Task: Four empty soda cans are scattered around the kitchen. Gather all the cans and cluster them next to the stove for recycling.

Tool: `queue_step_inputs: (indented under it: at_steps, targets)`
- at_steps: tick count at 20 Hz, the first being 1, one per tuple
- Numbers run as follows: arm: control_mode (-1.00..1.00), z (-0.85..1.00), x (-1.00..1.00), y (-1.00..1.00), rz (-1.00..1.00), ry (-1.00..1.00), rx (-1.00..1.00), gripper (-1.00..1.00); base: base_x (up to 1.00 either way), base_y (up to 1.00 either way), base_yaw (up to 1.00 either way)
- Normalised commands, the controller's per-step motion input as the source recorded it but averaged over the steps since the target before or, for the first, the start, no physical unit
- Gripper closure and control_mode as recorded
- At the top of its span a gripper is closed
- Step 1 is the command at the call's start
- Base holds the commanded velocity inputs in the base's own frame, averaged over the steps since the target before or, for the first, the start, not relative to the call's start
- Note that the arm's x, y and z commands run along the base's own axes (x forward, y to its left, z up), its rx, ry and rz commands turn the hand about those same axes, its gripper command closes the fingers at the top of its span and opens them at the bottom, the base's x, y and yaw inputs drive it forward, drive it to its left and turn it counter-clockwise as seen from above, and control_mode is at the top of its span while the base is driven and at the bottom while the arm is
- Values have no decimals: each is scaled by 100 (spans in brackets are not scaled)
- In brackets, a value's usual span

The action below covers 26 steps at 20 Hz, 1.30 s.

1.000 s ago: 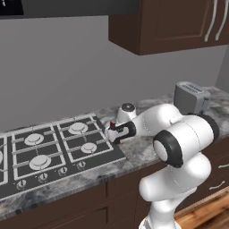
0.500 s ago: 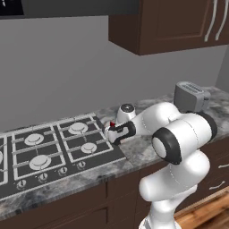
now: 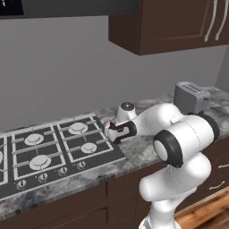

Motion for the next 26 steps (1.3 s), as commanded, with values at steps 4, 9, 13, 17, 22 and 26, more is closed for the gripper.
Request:
queue_step_inputs:
  at_steps: [4, 9, 13, 17, 22, 26]
  targets:
    - [-100, 35, -18, -8, -2, 1, -2, -100, 0, 0, 0]
    - [-100, 38, -42, -6, -5, 4, -2, -100, 0, 0, 0]
    - [-100, 21, -54, -14, -14, 10, 1, -100, 0, 0, 0]
    - [-100, 28, -60, -38, -7, 12, 0, -100, 0, 0, 0]
    - [-100, 9, -80, -29, 0, 5, -8, -100, 0, 0, 0]
    - [-100, -4, -29, -20, -3, 0, -1, -100, 0, 0, 0]
